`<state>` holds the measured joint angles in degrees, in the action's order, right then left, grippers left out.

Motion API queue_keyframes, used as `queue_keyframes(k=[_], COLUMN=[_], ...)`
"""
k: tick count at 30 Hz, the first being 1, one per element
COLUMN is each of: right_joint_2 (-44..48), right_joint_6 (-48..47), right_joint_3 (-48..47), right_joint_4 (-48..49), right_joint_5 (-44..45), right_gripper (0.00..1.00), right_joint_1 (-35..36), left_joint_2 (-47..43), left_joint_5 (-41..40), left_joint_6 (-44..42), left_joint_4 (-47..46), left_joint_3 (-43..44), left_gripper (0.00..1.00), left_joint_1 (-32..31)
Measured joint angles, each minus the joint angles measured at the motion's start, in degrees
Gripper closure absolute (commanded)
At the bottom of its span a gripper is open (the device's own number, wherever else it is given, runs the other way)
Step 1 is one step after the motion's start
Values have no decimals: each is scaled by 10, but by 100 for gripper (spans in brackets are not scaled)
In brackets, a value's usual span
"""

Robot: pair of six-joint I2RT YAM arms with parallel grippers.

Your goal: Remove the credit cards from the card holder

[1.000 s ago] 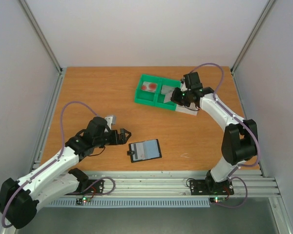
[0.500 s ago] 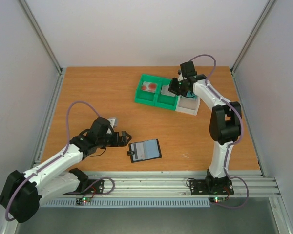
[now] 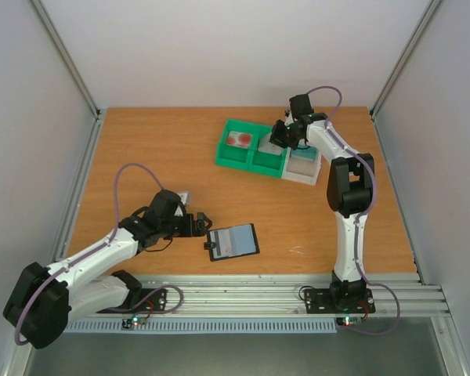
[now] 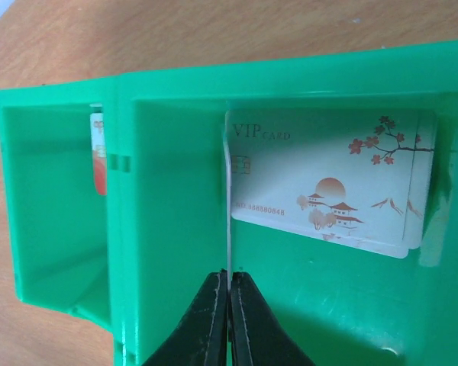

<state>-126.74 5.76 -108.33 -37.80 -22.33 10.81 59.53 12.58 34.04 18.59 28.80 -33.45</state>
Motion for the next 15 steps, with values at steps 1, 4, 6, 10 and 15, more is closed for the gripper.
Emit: queue_keyframes(k=[1, 4, 6, 10, 15], right_joint_2=[-3, -15, -23, -34, -45], right_joint_6=[0, 1, 2, 2, 2], right_joint_3=[-1, -10, -22, -45, -73], right_joint_4=[-2, -14, -20, -29, -47], right_joint_5=[-1, -2, -2, 1, 7], right_gripper=[95, 92, 90, 89, 85], right_joint_1=[-2, -6, -8, -9, -9], left_joint_2=[3, 16, 23, 30, 31], left_joint_5=[0, 1, 3, 7, 7], left_joint_6=[0, 0, 0, -1, -1], left_joint_4=[-1, -2, -5, -9, -13], left_joint_3=[0, 0, 0, 0, 0], left_gripper=[1, 1, 1, 2, 2], left_joint_1=[0, 0, 0, 0, 0])
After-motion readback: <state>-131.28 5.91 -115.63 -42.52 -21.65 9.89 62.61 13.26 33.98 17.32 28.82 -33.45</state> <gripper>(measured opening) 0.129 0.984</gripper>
